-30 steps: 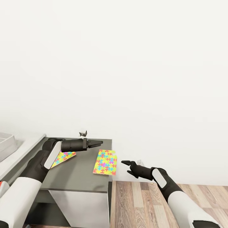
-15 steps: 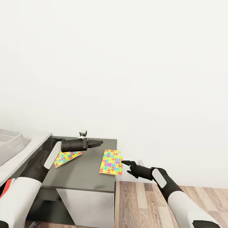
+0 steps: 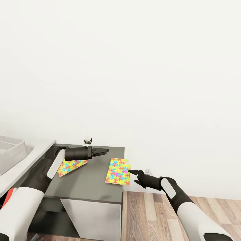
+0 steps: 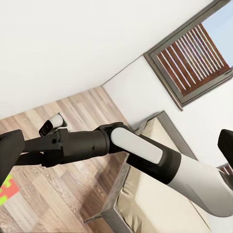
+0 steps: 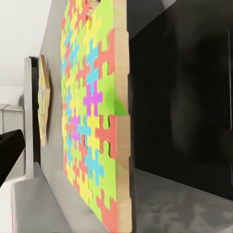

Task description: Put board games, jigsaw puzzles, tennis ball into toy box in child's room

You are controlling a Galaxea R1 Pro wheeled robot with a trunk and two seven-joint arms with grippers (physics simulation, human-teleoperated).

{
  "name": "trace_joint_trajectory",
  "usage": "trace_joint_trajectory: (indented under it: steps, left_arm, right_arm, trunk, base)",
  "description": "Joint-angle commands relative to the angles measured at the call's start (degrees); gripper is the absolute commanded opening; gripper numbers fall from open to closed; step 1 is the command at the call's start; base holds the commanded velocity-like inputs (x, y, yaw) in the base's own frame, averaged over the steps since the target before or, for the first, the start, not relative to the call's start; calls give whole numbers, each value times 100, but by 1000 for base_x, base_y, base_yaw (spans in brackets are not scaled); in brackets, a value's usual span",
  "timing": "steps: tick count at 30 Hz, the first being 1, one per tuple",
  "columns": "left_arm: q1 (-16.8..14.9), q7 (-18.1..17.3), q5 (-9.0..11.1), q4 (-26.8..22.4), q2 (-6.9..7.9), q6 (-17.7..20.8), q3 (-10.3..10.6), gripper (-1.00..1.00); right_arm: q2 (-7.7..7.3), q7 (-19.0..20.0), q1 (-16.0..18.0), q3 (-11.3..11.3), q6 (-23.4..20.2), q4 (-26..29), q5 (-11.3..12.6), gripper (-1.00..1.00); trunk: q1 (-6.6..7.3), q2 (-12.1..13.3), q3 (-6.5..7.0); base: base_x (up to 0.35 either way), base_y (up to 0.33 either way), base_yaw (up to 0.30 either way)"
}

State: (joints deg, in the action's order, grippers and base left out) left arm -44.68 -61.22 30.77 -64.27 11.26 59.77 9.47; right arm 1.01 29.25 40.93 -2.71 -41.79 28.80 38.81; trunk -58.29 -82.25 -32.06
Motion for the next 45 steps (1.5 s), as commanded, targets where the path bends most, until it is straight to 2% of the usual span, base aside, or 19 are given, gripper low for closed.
trace_joint_trajectory:
  steps: [1, 45]
  left_arm:
    - [-6, -12, 8, 2, 5, 23, 10, 100]
    - [-6, -12, -1, 2, -10, 23, 23, 100]
  right_arm:
    - [4, 2, 3, -30, -40, 3, 4, 100]
    - [4, 2, 3, -35, -44, 3, 4, 100]
  trunk:
    - [0, -3, -6]
    - [0, -3, -6]
  base:
    - [0, 0, 96]
    - [17, 0, 13]
